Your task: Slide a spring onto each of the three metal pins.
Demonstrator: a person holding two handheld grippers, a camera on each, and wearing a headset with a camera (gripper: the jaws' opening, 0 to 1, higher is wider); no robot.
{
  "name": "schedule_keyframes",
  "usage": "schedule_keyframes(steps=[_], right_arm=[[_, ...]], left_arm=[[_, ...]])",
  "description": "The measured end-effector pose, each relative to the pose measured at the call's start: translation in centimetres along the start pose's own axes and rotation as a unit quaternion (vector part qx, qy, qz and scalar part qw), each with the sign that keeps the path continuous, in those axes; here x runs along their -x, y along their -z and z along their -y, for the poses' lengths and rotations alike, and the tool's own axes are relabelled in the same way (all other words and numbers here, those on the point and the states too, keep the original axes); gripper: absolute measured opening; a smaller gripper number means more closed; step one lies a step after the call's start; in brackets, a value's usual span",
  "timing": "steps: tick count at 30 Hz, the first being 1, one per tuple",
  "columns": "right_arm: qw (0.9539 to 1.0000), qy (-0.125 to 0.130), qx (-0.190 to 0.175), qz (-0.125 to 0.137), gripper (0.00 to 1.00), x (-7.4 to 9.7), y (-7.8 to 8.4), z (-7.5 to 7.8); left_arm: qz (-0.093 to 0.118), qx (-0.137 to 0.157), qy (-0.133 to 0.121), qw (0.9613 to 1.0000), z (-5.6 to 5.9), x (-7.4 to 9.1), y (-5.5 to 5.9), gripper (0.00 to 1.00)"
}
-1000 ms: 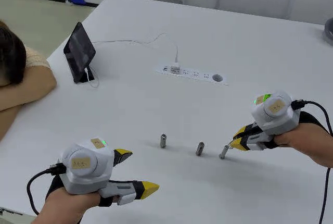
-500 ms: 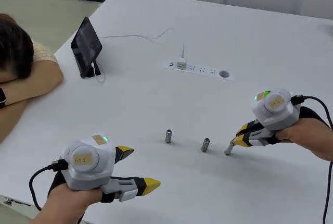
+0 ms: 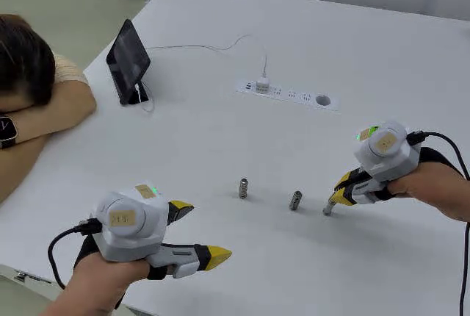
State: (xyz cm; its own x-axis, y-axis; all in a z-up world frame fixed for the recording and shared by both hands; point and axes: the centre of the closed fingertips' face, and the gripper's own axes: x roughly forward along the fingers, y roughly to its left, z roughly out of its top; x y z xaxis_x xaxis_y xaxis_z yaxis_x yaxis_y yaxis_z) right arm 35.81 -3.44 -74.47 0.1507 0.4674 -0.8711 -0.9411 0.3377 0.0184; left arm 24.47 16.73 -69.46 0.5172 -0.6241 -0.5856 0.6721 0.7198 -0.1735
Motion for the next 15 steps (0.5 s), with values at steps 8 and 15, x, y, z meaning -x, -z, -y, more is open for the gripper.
schedule_keyframes(steps=[8,15], right_arm=[[1.0000,-0.004,0.003,-0.006,0.13,-1.0,0.5,-0.1],[0.9999,-0.006,0.003,-0.010,0.13,-1.9,1.1,0.0]], left_arm=[[-0.001,0.002,-0.005,1.0000,-0.3,0.3,0.1,0.66],[0.001,0.006,-0.007,1.0000,-0.5,0.5,0.0,0.66]])
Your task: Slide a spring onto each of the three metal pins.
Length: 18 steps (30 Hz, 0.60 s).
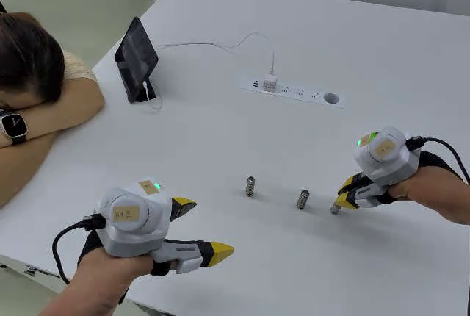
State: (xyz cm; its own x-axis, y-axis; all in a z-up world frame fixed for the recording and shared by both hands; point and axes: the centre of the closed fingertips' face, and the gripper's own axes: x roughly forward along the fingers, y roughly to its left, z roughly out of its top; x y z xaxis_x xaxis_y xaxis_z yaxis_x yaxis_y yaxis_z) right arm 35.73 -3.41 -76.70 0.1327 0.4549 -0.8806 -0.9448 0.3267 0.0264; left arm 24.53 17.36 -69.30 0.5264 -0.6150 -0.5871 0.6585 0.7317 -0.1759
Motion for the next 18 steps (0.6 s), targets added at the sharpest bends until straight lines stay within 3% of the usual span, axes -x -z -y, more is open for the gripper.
schedule_keyframes(steps=[18], right_arm=[[0.9998,-0.002,-0.020,0.003,0.13,-1.5,0.8,0.0]], left_arm=[[0.007,0.004,-0.002,1.0000,-0.2,-0.3,-1.0,0.67]])
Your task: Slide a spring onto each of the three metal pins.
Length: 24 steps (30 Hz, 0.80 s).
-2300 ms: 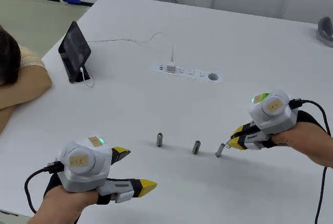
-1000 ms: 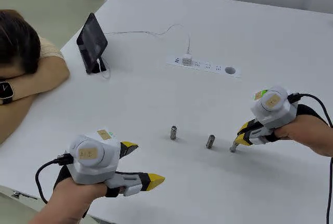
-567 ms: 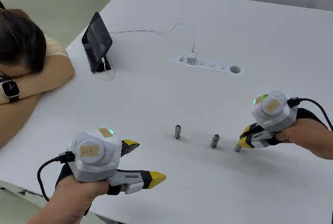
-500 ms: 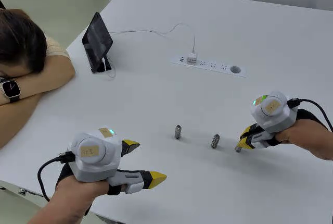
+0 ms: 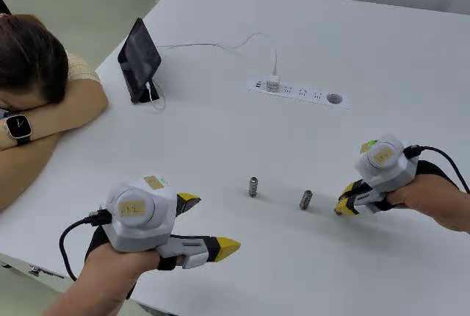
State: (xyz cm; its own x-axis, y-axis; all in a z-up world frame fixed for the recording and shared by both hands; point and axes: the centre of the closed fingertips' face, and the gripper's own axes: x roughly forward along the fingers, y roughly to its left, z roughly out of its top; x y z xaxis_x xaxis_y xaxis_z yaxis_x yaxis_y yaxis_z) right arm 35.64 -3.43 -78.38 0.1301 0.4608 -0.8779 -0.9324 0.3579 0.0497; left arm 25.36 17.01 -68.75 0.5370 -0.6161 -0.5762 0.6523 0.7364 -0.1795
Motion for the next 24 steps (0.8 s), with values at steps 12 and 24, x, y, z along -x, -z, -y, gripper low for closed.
schedule_keyframes(steps=[12,24], right_arm=[[0.9999,0.003,-0.011,-0.002,0.23,0.2,0.7,-0.1],[0.9983,0.013,-0.055,0.015,0.43,1.5,1.9,-0.5]], left_arm=[[0.011,0.000,-0.001,0.9999,-0.1,-0.2,-1.1,0.68],[0.011,-0.002,-0.001,0.9999,-0.3,-0.4,-1.5,0.71]])
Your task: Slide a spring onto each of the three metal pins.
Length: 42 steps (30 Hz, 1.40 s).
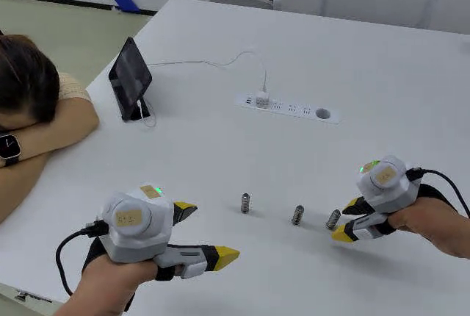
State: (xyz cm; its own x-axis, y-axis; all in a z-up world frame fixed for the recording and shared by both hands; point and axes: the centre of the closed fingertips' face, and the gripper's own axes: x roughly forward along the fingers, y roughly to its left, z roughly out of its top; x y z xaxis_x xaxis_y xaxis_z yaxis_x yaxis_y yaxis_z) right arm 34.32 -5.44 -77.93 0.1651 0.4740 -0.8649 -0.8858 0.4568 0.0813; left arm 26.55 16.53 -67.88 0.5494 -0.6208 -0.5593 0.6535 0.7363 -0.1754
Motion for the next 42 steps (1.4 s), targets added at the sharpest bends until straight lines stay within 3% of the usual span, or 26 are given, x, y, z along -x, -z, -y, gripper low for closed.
schedule_keyframes(steps=[5,11,15,28,32,38,42], right_arm=[[0.9984,0.014,-0.042,0.034,0.51,1.0,0.1,-0.1],[0.9929,0.024,-0.086,0.079,0.61,2.3,0.1,-0.5],[0.9897,0.032,-0.103,0.094,0.66,3.0,0.2,-0.9],[0.9714,0.049,-0.166,0.162,0.70,5.0,-0.3,-1.5],[0.9634,0.049,-0.186,0.187,0.71,5.5,-0.5,-1.8],[0.9588,0.057,-0.195,0.199,0.73,6.0,-0.3,-2.6],[0.9519,0.064,-0.207,0.216,0.75,6.7,-0.4,-3.2]], left_arm=[[0.000,-0.002,0.003,1.0000,0.0,-0.2,0.0,0.71],[0.000,0.001,0.005,1.0000,-0.4,-0.5,-0.2,0.73],[0.001,0.005,0.007,1.0000,-0.5,-0.6,-0.3,0.76],[0.006,0.010,0.008,0.9999,-1.0,-0.5,-0.5,0.78],[0.005,0.010,0.011,0.9999,-1.1,-0.5,-0.5,0.79],[0.000,0.010,0.014,0.9999,-1.1,-0.6,-0.2,0.81],[0.000,0.014,0.015,0.9998,-1.3,-0.6,-0.3,0.82]])
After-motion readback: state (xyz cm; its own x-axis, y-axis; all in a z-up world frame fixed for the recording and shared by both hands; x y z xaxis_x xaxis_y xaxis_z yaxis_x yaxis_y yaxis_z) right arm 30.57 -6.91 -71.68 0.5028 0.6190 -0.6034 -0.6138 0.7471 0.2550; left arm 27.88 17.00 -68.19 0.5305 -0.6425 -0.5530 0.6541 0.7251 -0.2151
